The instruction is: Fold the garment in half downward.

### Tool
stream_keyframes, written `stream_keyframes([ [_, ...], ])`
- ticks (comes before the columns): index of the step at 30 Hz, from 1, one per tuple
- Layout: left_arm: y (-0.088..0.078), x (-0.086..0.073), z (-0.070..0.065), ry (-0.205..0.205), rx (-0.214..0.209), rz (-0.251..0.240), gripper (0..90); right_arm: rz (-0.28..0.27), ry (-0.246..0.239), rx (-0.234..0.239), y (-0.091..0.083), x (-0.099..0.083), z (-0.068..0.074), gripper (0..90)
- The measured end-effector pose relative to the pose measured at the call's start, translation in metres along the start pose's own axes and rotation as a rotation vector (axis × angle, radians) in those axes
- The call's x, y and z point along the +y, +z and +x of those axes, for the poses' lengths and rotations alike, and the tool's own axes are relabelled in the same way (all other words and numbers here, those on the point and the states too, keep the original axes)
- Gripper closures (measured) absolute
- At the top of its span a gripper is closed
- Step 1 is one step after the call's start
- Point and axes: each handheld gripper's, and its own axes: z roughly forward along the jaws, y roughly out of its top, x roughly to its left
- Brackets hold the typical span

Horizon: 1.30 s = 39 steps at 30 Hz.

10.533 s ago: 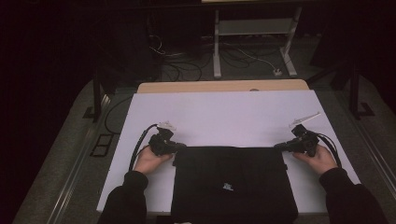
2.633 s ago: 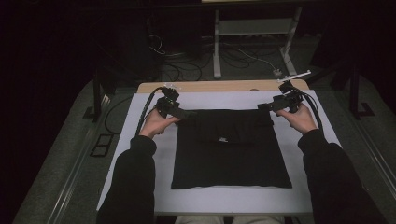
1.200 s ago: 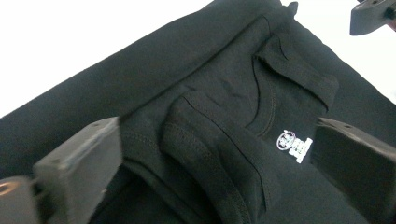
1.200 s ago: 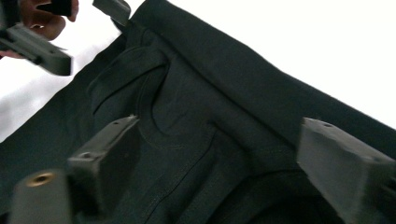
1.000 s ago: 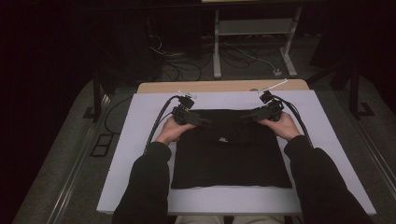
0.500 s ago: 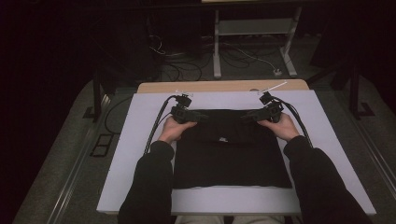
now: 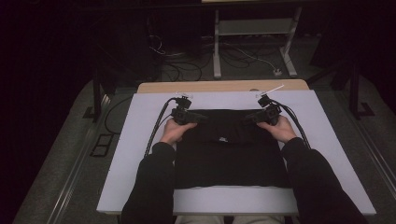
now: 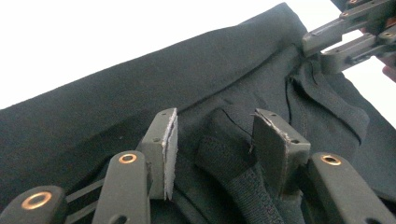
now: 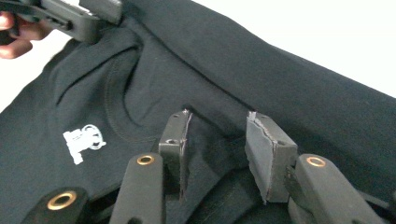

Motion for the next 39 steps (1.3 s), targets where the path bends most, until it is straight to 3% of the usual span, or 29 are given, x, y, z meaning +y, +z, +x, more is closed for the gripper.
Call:
stream_keyframes([
  [5, 0.002, -0.005, 0.002, -0.016, -0.006, -0.017, 52.7, 0.009, 0.012, -0.017, 0.002, -0.002, -0.003, 61.7],
  [10, 0.005, -0.010, 0.001, -0.032, 0.000, -0.023, 64.2, 0.036, -0.006, -0.014, 0.005, -0.004, -0.002, 67.8],
  [15, 0.007, -0.010, -0.003, -0.012, 0.011, -0.030, 72.8, 0.028, -0.009, 0.008, 0.005, -0.007, 0.000, 80.3],
  [20, 0.009, -0.012, -0.005, 0.009, 0.013, -0.028, 79.8, 0.016, 0.003, 0.029, 0.005, -0.010, -0.002, 83.6],
  [39, -0.006, -0.007, -0.013, 0.042, 0.002, -0.087, 83.2, -0.059, -0.023, 0.057, -0.009, -0.011, 0.002, 84.4],
])
